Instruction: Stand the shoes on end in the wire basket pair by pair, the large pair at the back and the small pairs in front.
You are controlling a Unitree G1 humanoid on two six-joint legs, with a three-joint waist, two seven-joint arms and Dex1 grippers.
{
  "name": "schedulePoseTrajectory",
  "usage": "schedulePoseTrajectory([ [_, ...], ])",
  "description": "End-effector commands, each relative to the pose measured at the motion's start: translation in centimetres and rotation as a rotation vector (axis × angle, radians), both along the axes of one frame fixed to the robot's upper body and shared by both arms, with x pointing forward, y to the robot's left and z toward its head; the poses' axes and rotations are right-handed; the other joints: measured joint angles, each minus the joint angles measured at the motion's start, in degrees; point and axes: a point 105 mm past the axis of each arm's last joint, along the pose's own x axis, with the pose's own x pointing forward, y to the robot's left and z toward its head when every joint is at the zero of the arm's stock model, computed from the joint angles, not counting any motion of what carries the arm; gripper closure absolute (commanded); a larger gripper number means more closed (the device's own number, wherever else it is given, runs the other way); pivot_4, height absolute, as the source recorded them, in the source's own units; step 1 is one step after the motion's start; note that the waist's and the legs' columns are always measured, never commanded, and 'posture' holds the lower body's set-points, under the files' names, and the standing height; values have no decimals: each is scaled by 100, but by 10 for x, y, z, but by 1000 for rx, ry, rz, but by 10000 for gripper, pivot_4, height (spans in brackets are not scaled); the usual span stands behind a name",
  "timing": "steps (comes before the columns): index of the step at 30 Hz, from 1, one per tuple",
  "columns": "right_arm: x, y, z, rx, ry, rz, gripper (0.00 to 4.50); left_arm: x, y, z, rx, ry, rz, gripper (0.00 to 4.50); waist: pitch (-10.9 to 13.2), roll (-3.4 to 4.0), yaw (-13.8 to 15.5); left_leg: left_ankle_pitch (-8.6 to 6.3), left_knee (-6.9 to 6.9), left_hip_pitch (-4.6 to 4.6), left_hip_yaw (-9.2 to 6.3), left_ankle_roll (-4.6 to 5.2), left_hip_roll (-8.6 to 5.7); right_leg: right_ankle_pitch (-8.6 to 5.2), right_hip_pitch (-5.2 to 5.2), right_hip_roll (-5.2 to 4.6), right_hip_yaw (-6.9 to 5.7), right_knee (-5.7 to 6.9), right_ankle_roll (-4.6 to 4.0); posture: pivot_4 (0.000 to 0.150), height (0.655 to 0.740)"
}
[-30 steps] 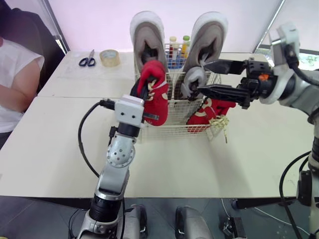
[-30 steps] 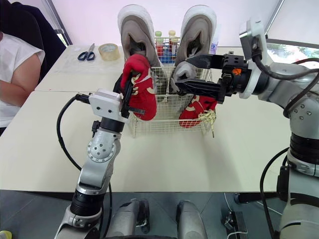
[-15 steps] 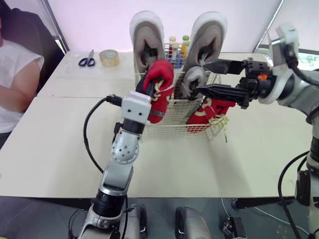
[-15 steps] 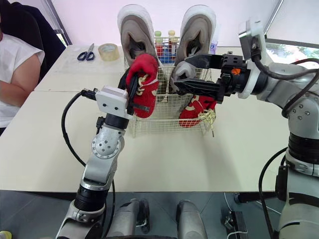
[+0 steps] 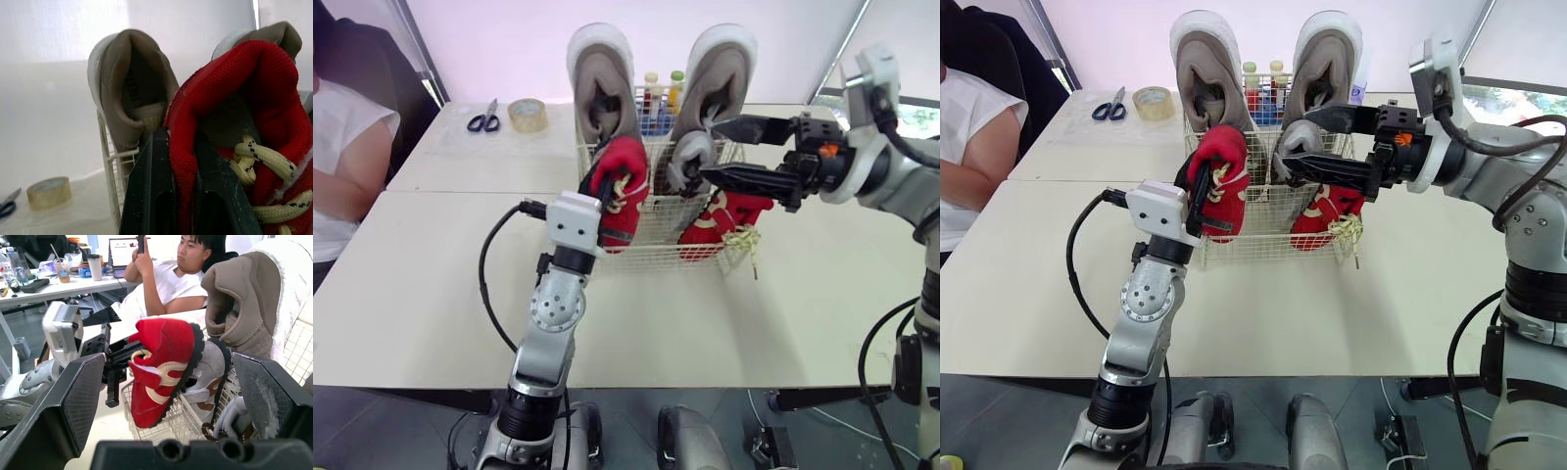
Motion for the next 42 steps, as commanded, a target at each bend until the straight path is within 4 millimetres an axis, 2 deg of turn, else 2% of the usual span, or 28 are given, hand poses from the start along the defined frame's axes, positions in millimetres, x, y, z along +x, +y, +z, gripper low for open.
schedulePoseTrajectory([
  [1,-5,0,16,26,-74,10,0,2,12,-16,-15,98,10,33199,-2,4,-15,0,0,1,0,0,0,0,0,0,0,0,0,1500,7400],
  [5,-4,-1,15,27,-64,15,0,-8,25,-9,-22,142,3,12608,-2,3,-13,0,0,0,0,0,1,1,-4,1,0,3,-1,1500,7400],
  [9,-3,-2,11,25,-41,25,0,-19,36,-3,33,176,-10,12608,-1,3,-17,0,0,-3,0,-1,4,1,-10,5,0,4,-1,1500,7400],
  [12,-6,-2,1,0,5,51,0,-28,47,1,71,226,-33,12608,-1,4,-15,0,0,-7,1,-1,3,1,-11,3,0,1,-1,1500,7400],
  [18,-20,-11,-22,-54,131,76,0,-34,94,25,61,290,23,12608,2,-1,-1,0,0,-8,-1,-1,1,1,-9,3,0,0,-1,1500,7400],
  [20,-23,-15,-33,-85,172,68,0,-38,102,24,71,349,-29,12608,2,-1,-10,0,0,-7,-4,-2,3,1,-8,6,-2,-1,-1,1500,7400],
  [25,-21,-18,-41,-75,190,55,0,-51,96,11,124,460,-198,12608,3,0,-21,0,0,-6,-1,-3,1,0,-8,6,-2,-1,1,1500,7400],
  [29,-20,-16,-41,-57,179,45,0,-48,71,5,111,469,-284,12608,2,-3,32,4,4,-4,-8,-10,-3,1,2,5,-2,-5,0,1500,7400],
  [32,-20,-20,-38,-46,167,21,0,-41,70,7,92,454,-253,12608,2,-4,14,4,4,-5,-6,-10,-6,4,7,1,-1,-20,-6,1500,7400],
  [35,-20,-22,-35,-38,162,4,0,-32,76,16,89,405,-186,12608,2,-4,7,4,2,-6,-5,-10,-4,5,5,2,-1,-20,-8,1500,7400],
  [39,-20,-22,-35,-26,153,-7,0,-27,75,24,110,355,-157,12608,2,-3,-1,4,-4,-5,-6,-10,0,5,0,7,-2,-15,-7,1500,7400],
  [40,-19,-21,-34,-23,151,-8,0,-27,74,24,115,349,-157,17612,2,-4,-7,4,-4,-5,-6,-10,0,5,0,7,-1,-15,-7,1500,7400],
  [41,-19,-21,-34,-19,147,-11,0,-27,72,24,126,343,-158,19524,2,-4,-8,4,-4,-5,-5,-10,0,5,0,7,-1,-16,-7,1500,7400],
  [42,-18,-21,-33,-14,142,-15,0,-26,70,23,139,339,-161,24530,2,-4,-4,4,-4,-5,-5,-10,-1,5,0,6,-1,-16,-7,1500,7400],
])
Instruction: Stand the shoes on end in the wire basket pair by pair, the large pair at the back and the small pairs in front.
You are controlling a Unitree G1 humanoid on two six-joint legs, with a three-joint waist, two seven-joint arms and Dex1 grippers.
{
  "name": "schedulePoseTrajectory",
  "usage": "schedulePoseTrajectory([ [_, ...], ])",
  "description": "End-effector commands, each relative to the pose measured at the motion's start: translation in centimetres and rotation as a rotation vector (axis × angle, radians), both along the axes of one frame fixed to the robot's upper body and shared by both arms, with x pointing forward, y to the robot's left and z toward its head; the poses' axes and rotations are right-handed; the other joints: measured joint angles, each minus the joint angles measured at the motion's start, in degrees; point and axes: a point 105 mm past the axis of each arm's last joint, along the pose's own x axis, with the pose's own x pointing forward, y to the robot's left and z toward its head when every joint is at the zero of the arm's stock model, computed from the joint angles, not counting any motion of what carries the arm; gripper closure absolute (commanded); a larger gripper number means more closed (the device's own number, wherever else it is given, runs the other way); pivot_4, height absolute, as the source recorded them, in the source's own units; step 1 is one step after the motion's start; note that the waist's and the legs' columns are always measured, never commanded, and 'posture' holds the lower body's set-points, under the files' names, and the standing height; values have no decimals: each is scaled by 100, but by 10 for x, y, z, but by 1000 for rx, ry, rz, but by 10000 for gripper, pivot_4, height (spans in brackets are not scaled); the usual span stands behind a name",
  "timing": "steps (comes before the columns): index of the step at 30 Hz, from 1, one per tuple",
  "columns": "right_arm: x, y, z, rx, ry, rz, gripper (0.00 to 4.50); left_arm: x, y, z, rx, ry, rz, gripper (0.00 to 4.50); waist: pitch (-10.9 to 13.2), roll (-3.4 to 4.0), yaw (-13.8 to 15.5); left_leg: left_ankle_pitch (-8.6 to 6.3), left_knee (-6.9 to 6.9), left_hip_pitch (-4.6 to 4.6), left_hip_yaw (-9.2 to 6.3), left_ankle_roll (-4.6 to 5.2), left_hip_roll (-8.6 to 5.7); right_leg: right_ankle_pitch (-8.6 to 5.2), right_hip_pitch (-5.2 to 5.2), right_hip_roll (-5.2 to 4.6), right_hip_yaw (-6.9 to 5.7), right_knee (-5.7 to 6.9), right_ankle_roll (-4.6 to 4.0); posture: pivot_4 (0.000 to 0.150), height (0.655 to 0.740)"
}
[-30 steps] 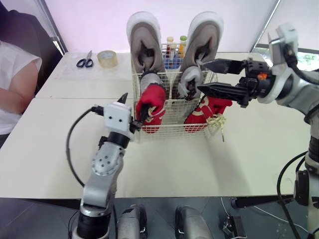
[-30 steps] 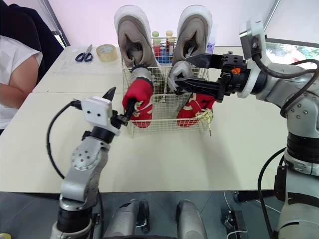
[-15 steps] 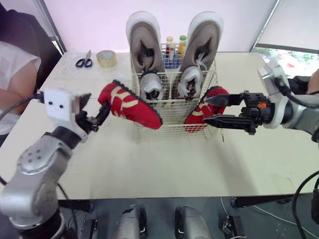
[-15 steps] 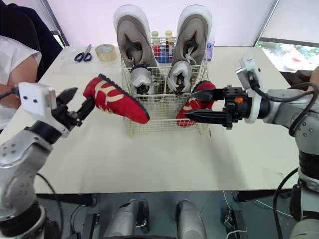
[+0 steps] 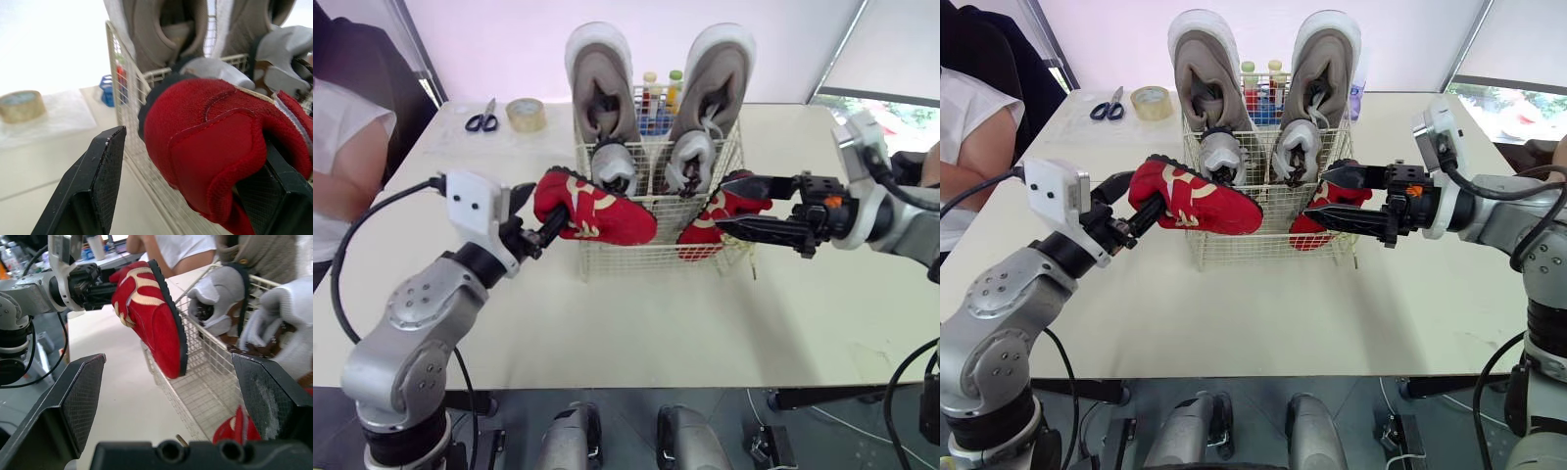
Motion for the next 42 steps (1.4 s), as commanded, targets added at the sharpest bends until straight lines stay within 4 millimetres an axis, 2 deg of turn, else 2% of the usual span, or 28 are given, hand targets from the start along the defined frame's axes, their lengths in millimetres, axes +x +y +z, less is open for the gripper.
schedulePoseTrajectory([
  [1,-5,1,12,24,-66,5,0,-2,-4,9,47,-73,6,28513,0,0,6,0,0,0,0,0,0,0,0,0,0,0,0,1500,7400],
  [3,-3,2,12,26,-69,2,0,-2,-8,12,56,-91,-6,38429,0,0,7,0,0,-1,0,0,-1,0,0,-1,0,-1,0,1500,7400],
  [4,-3,2,12,27,-71,2,0,-3,-8,14,68,-100,-7,42180,0,0,12,0,0,-1,0,0,-1,0,0,-1,0,-3,0,1500,7400],
  [5,-2,3,12,29,-73,1,0,-4,-9,17,82,-113,-11,43761,0,-1,17,0,0,-2,0,0,-1,0,0,-2,0,-4,0,1500,7400],
  [12,1,4,13,40,-83,-2,0,-10,-6,41,282,-225,12,43761,0,0,10,0,-1,-4,1,0,0,0,-5,-1,0,-2,0,1500,7400],
  [18,2,2,17,44,-102,-20,0,-10,-14,73,454,-466,111,43761,0,0,28,0,-1,-6,3,0,-3,0,-5,-3,0,-7,0,1500,7400],
  [20,3,2,19,48,-107,-22,0,-11,-17,76,486,-514,126,43761,0,0,20,-1,-2,-9,4,0,-3,0,-7,-4,1,-9,0,1500,7400],
  [23,5,5,19,52,-111,-20,0,-13,-26,72,546,-582,135,43761,0,0,16,-1,-8,-9,8,0,-3,0,-10,-5,2,-11,0,1500,7400],
  [35,6,5,23,73,-135,-32,0,-11,-67,31,858,-721,43,43761,0,1,24,-1,-12,-8,9,0,-3,0,-11,-8,2,-12,0,1500,7400],
  [40,6,7,22,81,-137,-37,0,-7,-72,31,916,-772,63,43761,-1,2,33,-1,-12,-7,8,0,-1,0,-11,-7,1,-10,0,1500,7400],
  [42,6,6,22,85,-139,-41,0,-6,-73,20,933,-736,29,43761,-2,4,34,-1,-12,-6,8,1,-1,0,-10,-8,1,-10,0,1500,7400],
])
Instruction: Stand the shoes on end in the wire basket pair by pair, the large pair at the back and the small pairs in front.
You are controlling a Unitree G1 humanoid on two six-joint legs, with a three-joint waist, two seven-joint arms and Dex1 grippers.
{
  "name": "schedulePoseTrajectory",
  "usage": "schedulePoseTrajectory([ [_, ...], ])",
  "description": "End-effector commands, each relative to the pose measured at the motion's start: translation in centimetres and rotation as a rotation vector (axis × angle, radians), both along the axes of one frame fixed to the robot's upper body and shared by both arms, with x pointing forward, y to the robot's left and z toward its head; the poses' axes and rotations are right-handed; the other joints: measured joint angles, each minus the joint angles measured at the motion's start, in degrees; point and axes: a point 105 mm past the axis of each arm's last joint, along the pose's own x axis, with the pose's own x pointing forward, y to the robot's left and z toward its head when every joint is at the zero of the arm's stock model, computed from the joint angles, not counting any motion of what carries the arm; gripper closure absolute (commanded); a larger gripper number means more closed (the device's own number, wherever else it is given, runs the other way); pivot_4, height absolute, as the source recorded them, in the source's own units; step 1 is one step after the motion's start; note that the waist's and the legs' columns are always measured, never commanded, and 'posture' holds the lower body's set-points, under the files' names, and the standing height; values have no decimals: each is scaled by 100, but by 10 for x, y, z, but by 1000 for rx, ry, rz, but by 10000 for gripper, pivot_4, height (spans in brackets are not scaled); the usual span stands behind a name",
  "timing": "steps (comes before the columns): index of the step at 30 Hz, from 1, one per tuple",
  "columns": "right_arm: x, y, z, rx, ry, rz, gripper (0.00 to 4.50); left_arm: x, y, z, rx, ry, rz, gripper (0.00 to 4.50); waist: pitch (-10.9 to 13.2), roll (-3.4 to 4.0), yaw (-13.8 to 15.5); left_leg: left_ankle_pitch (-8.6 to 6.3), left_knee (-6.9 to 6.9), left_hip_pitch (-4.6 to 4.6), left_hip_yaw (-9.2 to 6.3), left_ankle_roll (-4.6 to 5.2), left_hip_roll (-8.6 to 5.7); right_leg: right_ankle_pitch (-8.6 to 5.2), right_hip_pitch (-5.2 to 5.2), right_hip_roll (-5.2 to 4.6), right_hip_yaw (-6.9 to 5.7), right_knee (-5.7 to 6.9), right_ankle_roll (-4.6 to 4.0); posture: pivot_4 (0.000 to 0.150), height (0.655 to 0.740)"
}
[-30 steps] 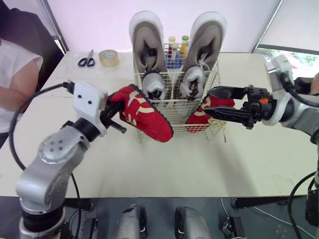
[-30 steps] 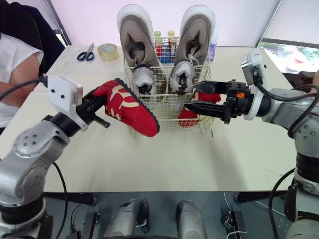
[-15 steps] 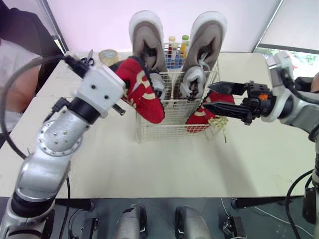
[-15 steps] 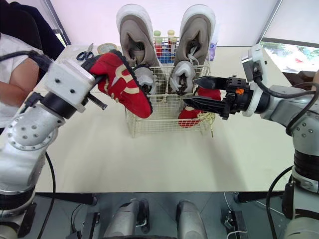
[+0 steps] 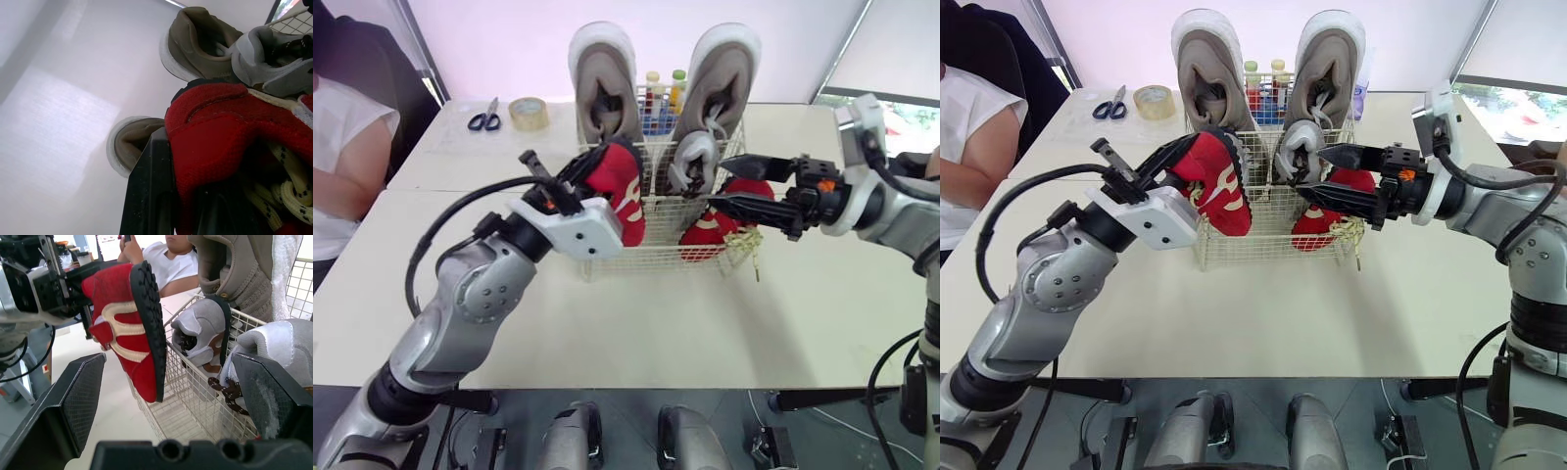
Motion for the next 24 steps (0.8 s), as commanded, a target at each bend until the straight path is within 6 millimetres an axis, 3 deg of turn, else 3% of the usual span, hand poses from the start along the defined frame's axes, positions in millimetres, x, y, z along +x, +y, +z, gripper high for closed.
schedulePoseTrajectory([
  [1,-6,-2,12,20,-70,-3,0,3,-5,-25,66,105,-18,43761,-1,1,-2,0,0,1,0,0,0,0,0,-1,0,0,0,1500,7400],
  [5,-7,-3,12,20,-70,-8,0,3,-1,-43,81,217,-20,43761,-2,3,-11,0,0,2,0,0,0,0,2,-1,0,0,0,1500,7400],
  [6,-7,-4,11,21,-70,-9,0,4,0,-46,85,239,-20,36604,-2,3,-17,0,0,2,0,0,1,0,1,1,0,0,0,1500,7400],
  [8,-7,-4,11,23,-70,-11,0,3,1,-49,83,271,-24,28948,-2,3,-22,0,0,2,0,0,3,0,-1,2,0,3,0,1500,7400],
  [13,-6,-3,8,27,-69,-7,0,-1,7,-48,49,317,-24,3343,-2,4,-23,0,2,2,0,0,3,0,0,2,0,5,0,1500,7400],
  [14,-6,-4,8,27,-68,-6,0,-3,10,-46,30,331,-20,324,-2,4,-24,0,2,2,0,0,3,0,0,2,0,5,0,1500,7400],
  [19,-2,-4,6,29,-60,-2,0,-22,31,-46,-58,481,-30,324,-2,4,-48,1,2,0,0,1,4,0,-3,4,0,5,1,1500,7400],
  [24,2,1,3,36,-56,13,0,-41,36,-52,-103,624,-81,324,-1,4,-32,1,7,4,-2,0,5,0,0,7,-1,12,1,1500,7400],
])
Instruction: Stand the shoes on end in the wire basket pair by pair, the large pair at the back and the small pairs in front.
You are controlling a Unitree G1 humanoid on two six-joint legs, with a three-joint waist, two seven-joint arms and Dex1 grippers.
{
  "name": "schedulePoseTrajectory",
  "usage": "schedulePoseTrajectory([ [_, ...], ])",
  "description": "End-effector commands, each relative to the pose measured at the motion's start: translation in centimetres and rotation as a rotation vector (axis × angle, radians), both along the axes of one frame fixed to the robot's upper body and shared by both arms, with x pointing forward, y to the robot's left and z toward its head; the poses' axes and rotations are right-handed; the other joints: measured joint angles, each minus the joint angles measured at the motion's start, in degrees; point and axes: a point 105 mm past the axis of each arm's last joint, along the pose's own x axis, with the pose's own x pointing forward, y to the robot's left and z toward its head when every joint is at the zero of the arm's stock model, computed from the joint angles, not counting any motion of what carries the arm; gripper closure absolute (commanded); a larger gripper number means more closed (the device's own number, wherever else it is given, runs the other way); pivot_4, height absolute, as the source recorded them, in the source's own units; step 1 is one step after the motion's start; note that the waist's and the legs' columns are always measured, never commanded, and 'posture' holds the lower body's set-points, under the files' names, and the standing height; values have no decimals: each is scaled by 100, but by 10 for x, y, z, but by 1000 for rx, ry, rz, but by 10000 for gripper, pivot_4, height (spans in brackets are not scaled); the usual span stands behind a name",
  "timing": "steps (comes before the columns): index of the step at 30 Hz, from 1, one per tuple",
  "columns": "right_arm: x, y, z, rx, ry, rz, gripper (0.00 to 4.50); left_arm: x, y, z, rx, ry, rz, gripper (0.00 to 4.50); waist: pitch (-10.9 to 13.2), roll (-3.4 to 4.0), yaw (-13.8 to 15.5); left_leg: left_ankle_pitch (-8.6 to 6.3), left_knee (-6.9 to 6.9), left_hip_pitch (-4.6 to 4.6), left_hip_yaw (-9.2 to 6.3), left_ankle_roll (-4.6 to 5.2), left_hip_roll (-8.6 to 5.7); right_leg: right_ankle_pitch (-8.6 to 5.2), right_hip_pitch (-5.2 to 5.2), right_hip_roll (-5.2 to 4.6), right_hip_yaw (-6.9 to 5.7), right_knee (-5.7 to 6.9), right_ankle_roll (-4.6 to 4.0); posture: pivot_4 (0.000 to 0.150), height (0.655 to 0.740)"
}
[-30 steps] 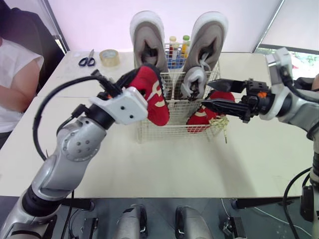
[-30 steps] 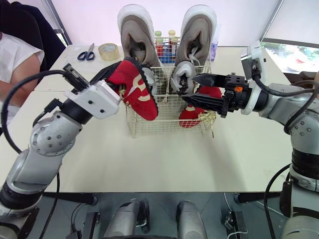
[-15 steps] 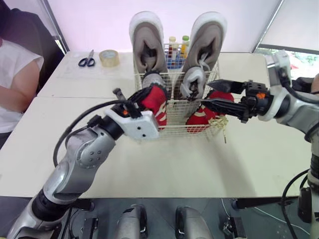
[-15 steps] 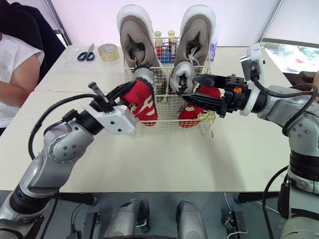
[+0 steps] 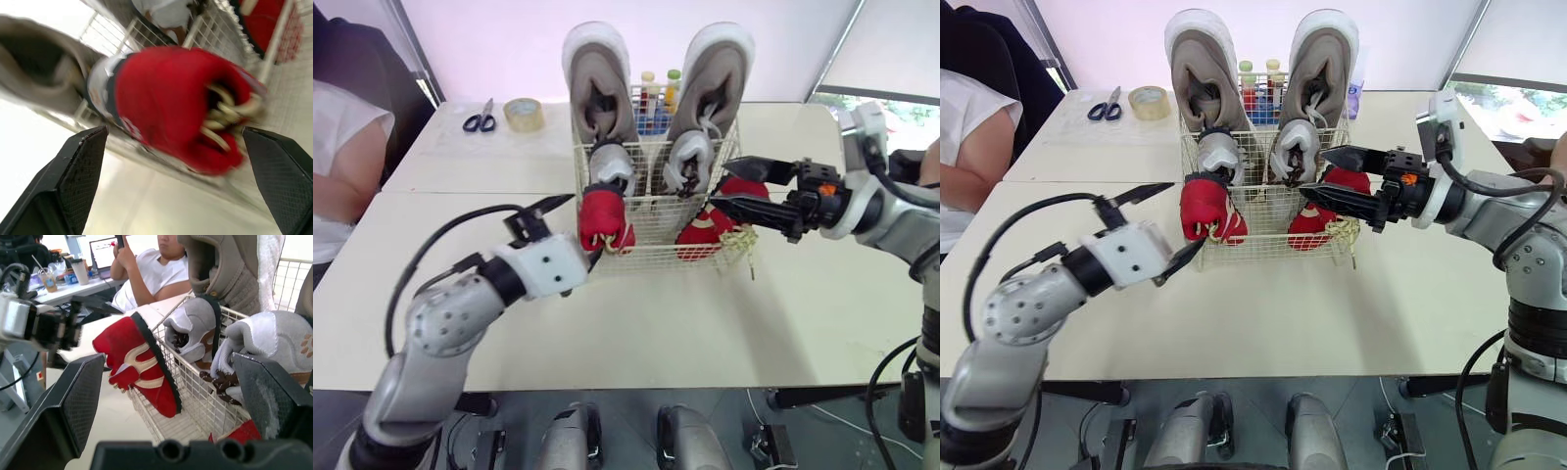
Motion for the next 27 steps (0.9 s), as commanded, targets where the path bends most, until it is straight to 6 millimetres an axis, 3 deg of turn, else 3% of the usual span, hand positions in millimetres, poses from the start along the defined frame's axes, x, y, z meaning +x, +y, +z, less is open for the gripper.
schedulePoseTrajectory([
  [1,-1,3,9,3,-51,17,0,-18,-1,12,-54,26,-47,324,0,0,17,0,2,0,0,0,0,0,0,0,0,1,0,1500,7400],
  [8,-2,-6,7,-43,-33,9,0,-22,28,33,-376,271,-15,324,2,-3,25,1,9,-2,-7,1,-4,0,6,0,-1,0,0,1500,7400],
  [11,-10,-19,8,-50,-1,-1,0,-23,63,33,-461,429,99,324,2,-3,9,13,11,0,-11,11,-4,-1,10,6,-4,8,7,1500,7400],
  [13,-22,-21,-12,-117,81,4,0,-22,83,25,-517,503,183,324,2,-3,7,14,10,3,-11,10,-7,-6,10,7,-4,13,16,1500,7400],
  [15,-33,-24,-28,-162,150,5,0,-26,89,13,-562,588,192,324,1,-5,11,14,7,10,-12,9,-9,-11,16,7,-5,17,23,1500,7400],
  [20,-48,-38,-68,-292,277,-45,0,-45,91,-35,-616,807,199,324,-1,-11,-9,0,5,76,-12,-11,-2,-11,50,-2,-4,-5,18,1500,7400],
  [22,-48,-41,-75,-292,294,-68,0,-49,88,-51,-627,840,209,324,-3,1,-17,-1,3,89,-15,-11,6,-8,63,-7,-3,-34,11,1500,7400],
  [23,-47,-43,-77,-283,292,-82,0,-49,87,-58,-639,853,216,324,-24,40,-25,-2,-4,73,-22,-11,11,-1,63,-1,-2,-61,1,1500,7400],
  [25,-35,-44,-67,-219,234,-137,0,-49,86,-69,-664,869,224,324,-42,21,-17,-1,-88,9,1,-11,48,31,71,20,-1,-117,-42,1500,7400],
  [26,-32,-45,-64,-197,221,-153,0,-48,85,-71,-667,868,224,324,-43,-10,25,-1,-125,4,58,-12,49,37,68,15,-5,-54,-57,1500,7400],
  [27,-34,-44,-63,-203,228,-138,0,-48,84,-73,-681,863,228,324,-45,-27,55,5,-151,8,148,-20,54,-62,72,-11,-3,104,-66,1500,7400],
])
